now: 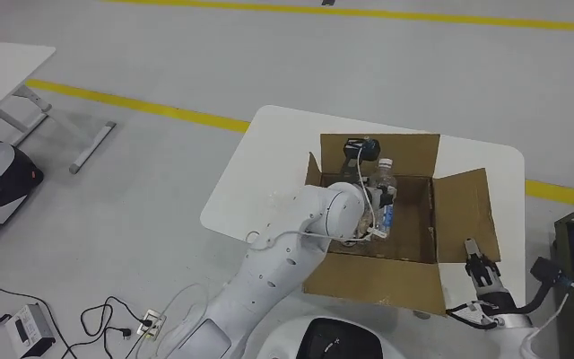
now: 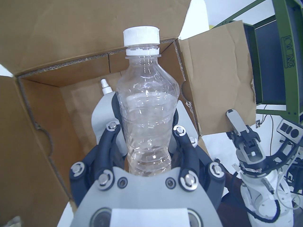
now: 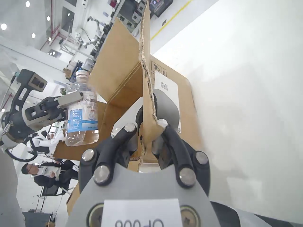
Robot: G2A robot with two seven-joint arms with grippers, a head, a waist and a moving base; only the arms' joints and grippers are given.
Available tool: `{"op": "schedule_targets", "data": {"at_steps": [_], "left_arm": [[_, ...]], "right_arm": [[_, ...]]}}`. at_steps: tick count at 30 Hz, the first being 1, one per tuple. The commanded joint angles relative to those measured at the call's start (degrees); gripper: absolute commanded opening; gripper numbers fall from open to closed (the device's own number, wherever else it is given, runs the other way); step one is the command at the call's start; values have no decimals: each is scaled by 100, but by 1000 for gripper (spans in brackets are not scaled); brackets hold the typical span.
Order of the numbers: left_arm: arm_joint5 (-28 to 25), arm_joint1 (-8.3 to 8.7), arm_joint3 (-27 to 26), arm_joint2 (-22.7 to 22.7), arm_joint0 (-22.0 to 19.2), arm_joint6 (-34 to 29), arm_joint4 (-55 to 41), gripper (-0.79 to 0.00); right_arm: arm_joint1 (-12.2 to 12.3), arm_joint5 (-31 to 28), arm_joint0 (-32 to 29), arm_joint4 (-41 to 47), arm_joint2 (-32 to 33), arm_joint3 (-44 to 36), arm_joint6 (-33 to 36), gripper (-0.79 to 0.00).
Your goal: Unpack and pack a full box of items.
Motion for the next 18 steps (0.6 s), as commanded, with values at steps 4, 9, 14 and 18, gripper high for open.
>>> {"op": "schedule_targets", "data": {"at_steps": [4, 9, 14, 18], "left_arm": [[-39, 37, -588, -121, 75, -200, 168, -785], [-31, 60, -914, -235, 109, -368, 247, -785], [-31, 60, -914, -235, 109, -368, 247, -785], [-31, 60, -914, -235, 109, -368, 247, -785]], "right_arm": [[-15, -25, -26, 132, 100, 27, -259, -785], [-15, -53, -57, 83, 158, 60, -292, -785], [-15, -53, -57, 83, 158, 60, -292, -785], [-15, -53, -57, 83, 158, 60, -292, -785]]}}
